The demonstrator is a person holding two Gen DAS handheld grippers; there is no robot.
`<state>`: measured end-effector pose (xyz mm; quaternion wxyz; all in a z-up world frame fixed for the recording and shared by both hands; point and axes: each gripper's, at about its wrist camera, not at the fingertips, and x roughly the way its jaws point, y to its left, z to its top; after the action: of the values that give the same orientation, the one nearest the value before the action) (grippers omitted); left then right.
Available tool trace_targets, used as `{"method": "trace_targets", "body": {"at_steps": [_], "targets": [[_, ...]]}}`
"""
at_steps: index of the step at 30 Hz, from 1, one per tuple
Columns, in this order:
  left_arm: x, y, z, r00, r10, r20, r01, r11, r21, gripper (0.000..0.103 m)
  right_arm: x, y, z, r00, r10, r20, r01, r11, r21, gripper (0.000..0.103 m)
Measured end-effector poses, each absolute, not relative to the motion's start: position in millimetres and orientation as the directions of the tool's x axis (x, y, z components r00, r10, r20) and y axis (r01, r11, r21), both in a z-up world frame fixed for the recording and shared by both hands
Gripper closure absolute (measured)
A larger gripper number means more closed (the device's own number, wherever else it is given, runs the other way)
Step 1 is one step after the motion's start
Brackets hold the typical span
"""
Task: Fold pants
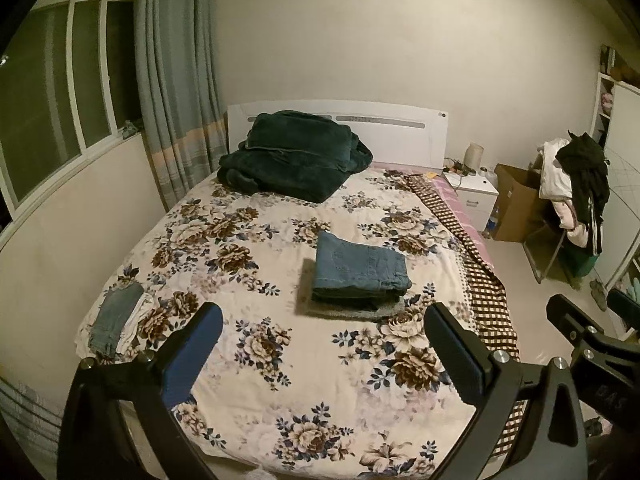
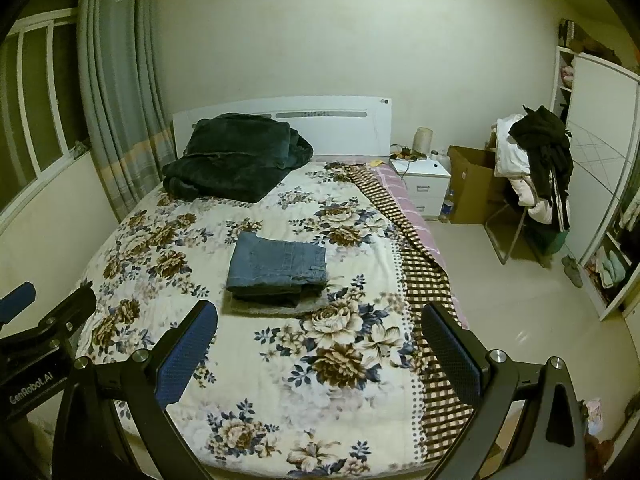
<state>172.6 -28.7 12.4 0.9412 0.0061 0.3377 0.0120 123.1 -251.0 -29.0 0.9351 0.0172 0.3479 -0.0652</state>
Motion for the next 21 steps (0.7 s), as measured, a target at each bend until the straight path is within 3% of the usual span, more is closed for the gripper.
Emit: {"method": "trace_targets", "body": {"at_steps": [21], "targets": [[174.8, -24.1, 15.7, 0.774, 0.035, -0.632, -0.029, 0.999, 0.019, 0.000, 122.9, -248.9, -31.4, 0.750, -0.100, -0.654, 0.126, 0.992, -0.008, 0.000]]}}
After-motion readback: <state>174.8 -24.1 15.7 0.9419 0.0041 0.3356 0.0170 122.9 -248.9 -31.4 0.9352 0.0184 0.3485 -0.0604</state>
